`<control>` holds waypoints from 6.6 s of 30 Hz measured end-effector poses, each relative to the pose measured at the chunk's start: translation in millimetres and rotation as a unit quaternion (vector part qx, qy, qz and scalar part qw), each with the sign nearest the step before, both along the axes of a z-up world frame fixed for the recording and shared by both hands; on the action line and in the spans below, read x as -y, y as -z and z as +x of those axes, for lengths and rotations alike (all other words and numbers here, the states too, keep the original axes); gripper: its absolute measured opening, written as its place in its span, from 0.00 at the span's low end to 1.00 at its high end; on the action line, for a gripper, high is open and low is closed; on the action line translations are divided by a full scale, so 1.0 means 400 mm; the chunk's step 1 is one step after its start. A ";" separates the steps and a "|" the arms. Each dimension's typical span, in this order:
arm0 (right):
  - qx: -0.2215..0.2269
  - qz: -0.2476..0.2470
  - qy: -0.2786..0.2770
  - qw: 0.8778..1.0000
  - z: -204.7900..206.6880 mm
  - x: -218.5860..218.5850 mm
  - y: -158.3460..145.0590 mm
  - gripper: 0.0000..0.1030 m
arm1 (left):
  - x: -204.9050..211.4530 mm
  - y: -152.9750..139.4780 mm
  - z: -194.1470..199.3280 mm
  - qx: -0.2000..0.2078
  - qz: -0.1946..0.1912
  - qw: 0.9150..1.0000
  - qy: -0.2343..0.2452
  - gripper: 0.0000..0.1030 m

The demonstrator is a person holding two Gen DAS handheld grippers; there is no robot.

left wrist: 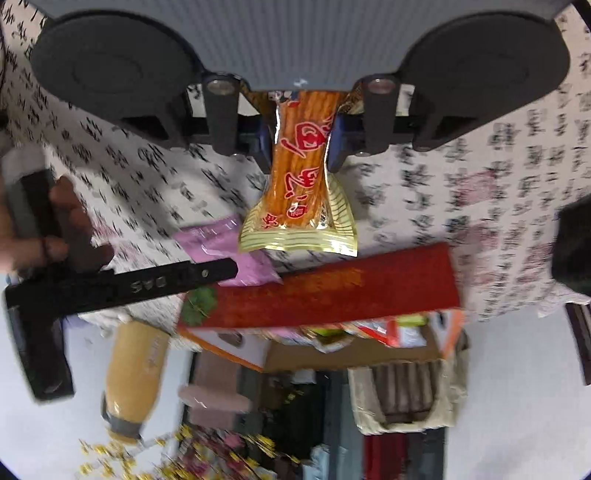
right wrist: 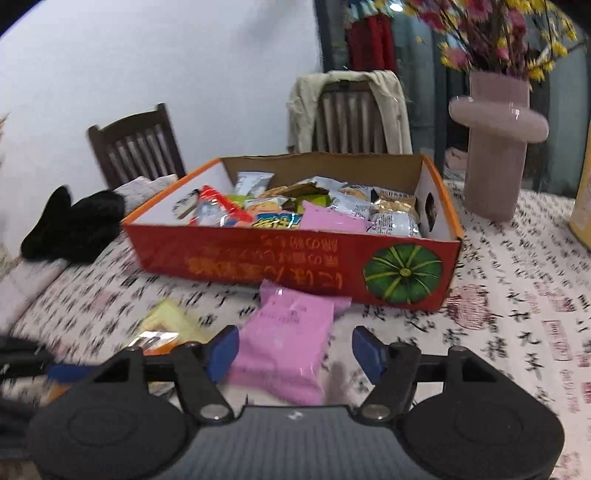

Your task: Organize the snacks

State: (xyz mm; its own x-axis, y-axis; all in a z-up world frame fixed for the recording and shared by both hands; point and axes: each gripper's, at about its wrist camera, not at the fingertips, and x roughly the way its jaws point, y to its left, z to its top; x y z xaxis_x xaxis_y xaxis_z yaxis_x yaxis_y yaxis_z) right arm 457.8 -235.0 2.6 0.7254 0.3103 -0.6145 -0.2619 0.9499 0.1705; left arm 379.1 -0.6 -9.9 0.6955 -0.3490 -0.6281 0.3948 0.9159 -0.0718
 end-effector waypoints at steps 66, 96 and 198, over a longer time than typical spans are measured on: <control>0.062 -0.094 0.029 0.993 0.257 0.047 -0.056 0.59 | 0.002 -0.083 0.568 0.032 0.064 0.992 -0.104 0.42; 0.153 -0.061 0.007 0.986 -0.234 0.028 -0.275 0.86 | -0.063 -0.317 -0.087 0.120 -0.024 0.986 -0.116 0.79; 0.173 -0.024 0.045 0.984 -1.230 -0.001 -0.047 1.00 | 0.081 -0.067 -1.005 0.174 0.014 0.967 -0.188 1.00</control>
State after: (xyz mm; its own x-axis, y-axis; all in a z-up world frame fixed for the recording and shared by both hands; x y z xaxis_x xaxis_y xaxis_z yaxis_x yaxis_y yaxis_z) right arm -34.2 -234.6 21.5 0.9169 0.2125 -0.3378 -0.2115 0.9766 0.0401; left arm -22.8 -33.1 17.0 0.9409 -0.0170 -0.3382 0.0300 0.9990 0.0330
